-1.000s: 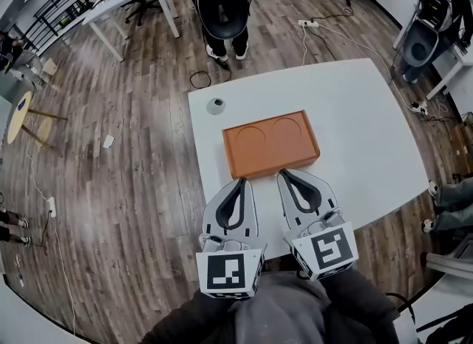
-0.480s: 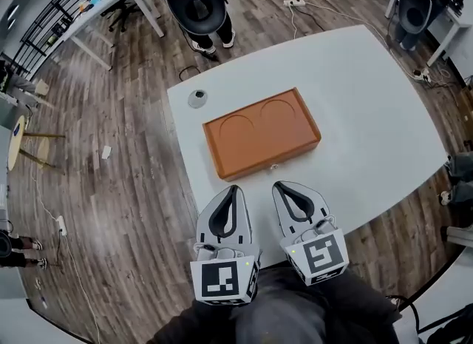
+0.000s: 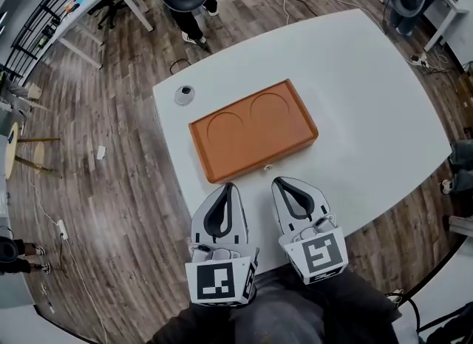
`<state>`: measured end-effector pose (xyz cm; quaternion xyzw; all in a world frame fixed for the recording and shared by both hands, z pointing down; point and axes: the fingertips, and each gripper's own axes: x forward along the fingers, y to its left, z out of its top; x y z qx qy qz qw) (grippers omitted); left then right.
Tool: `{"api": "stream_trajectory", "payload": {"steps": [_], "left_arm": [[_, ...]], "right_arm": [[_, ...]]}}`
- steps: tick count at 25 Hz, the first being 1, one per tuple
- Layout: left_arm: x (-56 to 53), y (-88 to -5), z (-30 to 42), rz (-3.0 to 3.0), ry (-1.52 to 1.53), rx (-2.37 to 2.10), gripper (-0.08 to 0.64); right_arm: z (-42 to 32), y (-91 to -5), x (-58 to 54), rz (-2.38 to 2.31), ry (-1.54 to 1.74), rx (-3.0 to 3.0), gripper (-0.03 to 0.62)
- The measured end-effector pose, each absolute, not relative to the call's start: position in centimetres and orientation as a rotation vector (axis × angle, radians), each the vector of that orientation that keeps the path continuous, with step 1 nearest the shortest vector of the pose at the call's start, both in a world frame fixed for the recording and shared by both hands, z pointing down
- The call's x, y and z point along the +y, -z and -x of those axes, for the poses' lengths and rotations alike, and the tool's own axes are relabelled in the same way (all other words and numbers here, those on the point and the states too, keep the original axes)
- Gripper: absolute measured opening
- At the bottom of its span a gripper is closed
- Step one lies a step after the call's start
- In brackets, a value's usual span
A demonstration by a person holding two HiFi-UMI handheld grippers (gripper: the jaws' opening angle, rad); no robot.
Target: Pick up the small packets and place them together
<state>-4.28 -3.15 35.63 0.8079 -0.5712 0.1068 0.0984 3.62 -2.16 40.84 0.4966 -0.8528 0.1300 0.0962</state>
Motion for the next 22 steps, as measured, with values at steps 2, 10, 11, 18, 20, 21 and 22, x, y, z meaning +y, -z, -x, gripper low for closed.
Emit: {"api": "stream_trajectory", "payload": {"steps": [2, 10, 11, 18, 20, 21, 22], "left_arm": [[-3.4, -35.8, 4.1, -2.387, -0.317, -1.686, -0.005], [-4.5, -36.5, 4.1, -2.381, -0.327, -1.654, -0.005], [-4.6, -36.5, 4.1, -2.381, -0.325, -1.652, -0.005], [-5.0, -37.0, 4.3, -2.374, -0.324, -1.628, -0.005], [-5.1, -37.1, 4.4, -2.37, -0.326, -1.622, -0.005], [-5.2, -37.2, 4.6, -2.367, -0.328, -1.619, -0.005], [-5.3, -37.3, 4.7, -2.364, -0.33, -1.617, -0.005]], "right_arm": [[-3.8, -40.7, -2.7, -1.482, -0.378, -2.534, 0.005], [-3.2, -42.6, -4.1, -1.491, -0.382, -2.441, 0.115], [-3.1, -42.8, -4.3, -1.49, -0.39, -2.433, 0.118], [-3.1, -44.0, -5.2, -1.511, -0.391, -2.367, 0.118], [-3.1, -44.1, -5.4, -1.521, -0.39, -2.341, 0.118], [-3.1, -44.2, -5.6, -1.525, -0.397, -2.329, 0.118], [-3.1, -44.4, -5.7, -1.525, -0.404, -2.317, 0.118]]}}
